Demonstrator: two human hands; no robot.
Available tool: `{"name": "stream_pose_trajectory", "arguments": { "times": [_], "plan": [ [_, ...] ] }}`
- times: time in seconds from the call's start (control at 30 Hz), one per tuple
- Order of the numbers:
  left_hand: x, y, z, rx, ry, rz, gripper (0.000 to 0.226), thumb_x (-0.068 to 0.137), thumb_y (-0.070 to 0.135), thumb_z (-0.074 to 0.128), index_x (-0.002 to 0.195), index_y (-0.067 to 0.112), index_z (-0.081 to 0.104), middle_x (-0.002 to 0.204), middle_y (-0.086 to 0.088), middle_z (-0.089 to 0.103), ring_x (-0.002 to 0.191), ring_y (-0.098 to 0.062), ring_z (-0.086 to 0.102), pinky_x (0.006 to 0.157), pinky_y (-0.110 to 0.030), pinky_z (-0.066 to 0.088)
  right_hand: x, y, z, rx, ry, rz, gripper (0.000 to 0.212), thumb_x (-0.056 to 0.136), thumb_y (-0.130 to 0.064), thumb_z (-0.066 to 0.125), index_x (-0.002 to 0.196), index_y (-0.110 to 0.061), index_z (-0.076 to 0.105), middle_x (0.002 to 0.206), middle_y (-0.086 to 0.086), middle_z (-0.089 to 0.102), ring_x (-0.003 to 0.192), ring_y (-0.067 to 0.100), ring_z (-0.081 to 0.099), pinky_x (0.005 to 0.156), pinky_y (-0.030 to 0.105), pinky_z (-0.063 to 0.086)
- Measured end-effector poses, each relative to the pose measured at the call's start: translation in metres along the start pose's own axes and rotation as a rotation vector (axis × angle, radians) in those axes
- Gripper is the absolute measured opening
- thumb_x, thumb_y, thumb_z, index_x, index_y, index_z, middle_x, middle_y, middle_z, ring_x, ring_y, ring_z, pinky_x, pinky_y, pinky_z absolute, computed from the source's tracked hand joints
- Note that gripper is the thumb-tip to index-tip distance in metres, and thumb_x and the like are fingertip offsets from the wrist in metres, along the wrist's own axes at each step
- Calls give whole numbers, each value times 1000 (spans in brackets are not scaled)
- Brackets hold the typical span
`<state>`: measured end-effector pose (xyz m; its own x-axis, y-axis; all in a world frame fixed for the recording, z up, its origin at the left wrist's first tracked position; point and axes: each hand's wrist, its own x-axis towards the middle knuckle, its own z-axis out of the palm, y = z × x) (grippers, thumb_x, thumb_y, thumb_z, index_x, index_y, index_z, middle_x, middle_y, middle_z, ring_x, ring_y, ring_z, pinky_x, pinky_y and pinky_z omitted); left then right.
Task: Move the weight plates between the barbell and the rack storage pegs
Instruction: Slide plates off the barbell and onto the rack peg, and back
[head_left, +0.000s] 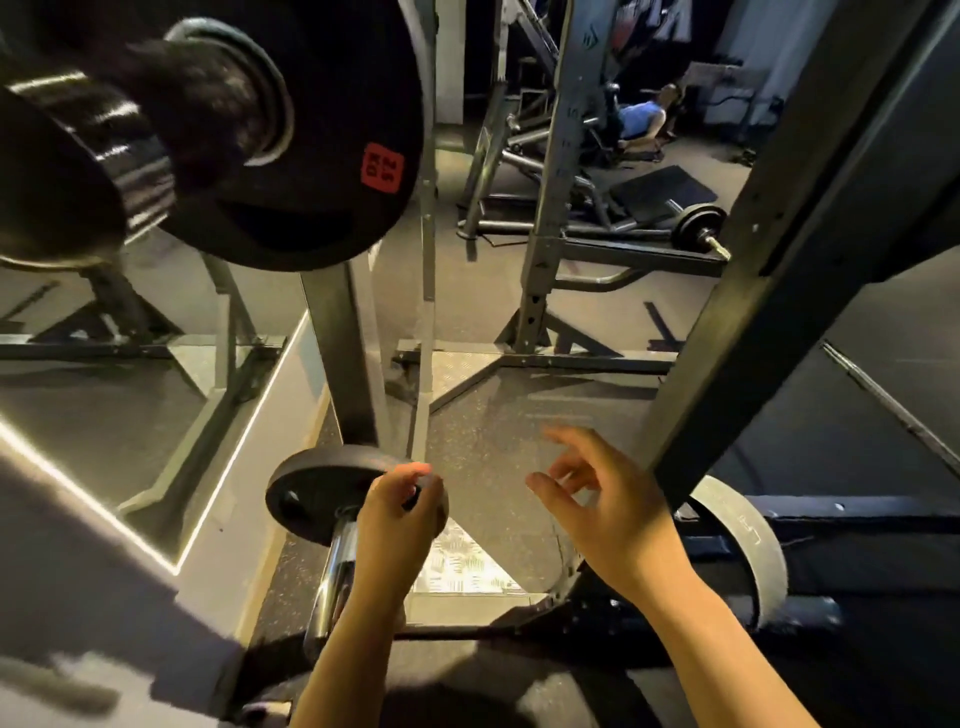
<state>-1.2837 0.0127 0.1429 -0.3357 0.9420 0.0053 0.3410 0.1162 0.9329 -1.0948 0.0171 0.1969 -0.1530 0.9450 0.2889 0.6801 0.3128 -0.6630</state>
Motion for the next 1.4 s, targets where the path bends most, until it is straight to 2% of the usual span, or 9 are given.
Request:
{"name": "stream_pose_trajectory", "arguments": {
  "times": [0.07, 0.17, 0.47, 0.6, 0.8, 0.9, 1.1, 1.2, 1.4],
  "plan": [
    [-13, 13, -8, 20, -26, -39, 3, 94, 23, 57, 93, 25, 59, 88, 13, 63, 81, -1, 59, 85, -29, 53, -8, 3, -10, 9, 60, -25, 38, 82, -52, 58, 113, -30, 59, 83, -20, 60, 74, 1, 61, 66, 23, 56],
    [-36, 33, -7, 168, -19, -27, 25, 93, 29, 58, 116, 20, 57, 101, 7, 60, 92, -10, 57, 93, -35, 49, -25, 11, -34, 63, 52, -19, 26, 85, -41, 64, 108, -29, 61, 83, -16, 62, 74, 2, 60, 68, 22, 54],
    [-137, 91, 60, 544, -50, -12, 31, 92, 49, 48, 118, 34, 56, 114, 14, 59, 101, -7, 54, 88, -26, 44, -82, 61, -126, 87, -63, -138, 3, 89, -33, 62, 92, -31, 62, 81, -19, 61, 75, 2, 60, 69, 16, 51],
    [-182, 103, 86, 560, -5, 20, 35, 90, 51, 51, 120, 33, 55, 115, 12, 59, 101, -4, 56, 88, -26, 46, -106, 86, -164, 135, -79, -192, 14, 87, -38, 64, 99, -34, 59, 76, -19, 60, 72, 5, 60, 65, 17, 53],
    [-224, 121, 139, 692, -167, -10, 36, 90, 57, 47, 121, 39, 49, 115, 15, 58, 101, -4, 55, 91, -28, 48, -137, 129, -228, 129, -257, -163, 17, 87, -44, 62, 101, -43, 51, 84, -17, 62, 82, 6, 60, 74, 19, 54],
    [-224, 135, 195, 736, -273, 50, 39, 90, 58, 46, 124, 39, 49, 119, 15, 58, 101, -3, 54, 89, -25, 48, -151, 163, -252, 38, -374, -100, 30, 87, -52, 57, 114, -42, 52, 91, -19, 61, 84, 3, 59, 78, 19, 53],
    [-207, 188, 372, 800, -606, 263, 38, 92, 55, 47, 123, 34, 53, 121, 9, 61, 107, -11, 58, 89, -30, 48, -188, 283, -337, -48, -306, 143, 32, 88, -45, 61, 114, -27, 59, 100, -10, 66, 80, -2, 56, 72, 4, 43],
    [-214, 204, 478, 731, -779, 360, 37, 90, 54, 50, 121, 33, 54, 118, 9, 62, 105, -12, 59, 91, -35, 48, -212, 356, -393, -66, -211, 351, 25, 87, -45, 62, 107, -30, 61, 91, -12, 65, 80, -1, 59, 74, 15, 51],
    [-238, 243, 677, 598, -986, 491, 37, 87, 58, 53, 113, 33, 58, 109, 10, 65, 100, -12, 62, 88, -37, 51, -229, 486, -497, -121, -111, 649, 19, 89, -43, 60, 106, -34, 58, 85, -11, 58, 76, 0, 55, 69, 16, 48]
  ]
}}
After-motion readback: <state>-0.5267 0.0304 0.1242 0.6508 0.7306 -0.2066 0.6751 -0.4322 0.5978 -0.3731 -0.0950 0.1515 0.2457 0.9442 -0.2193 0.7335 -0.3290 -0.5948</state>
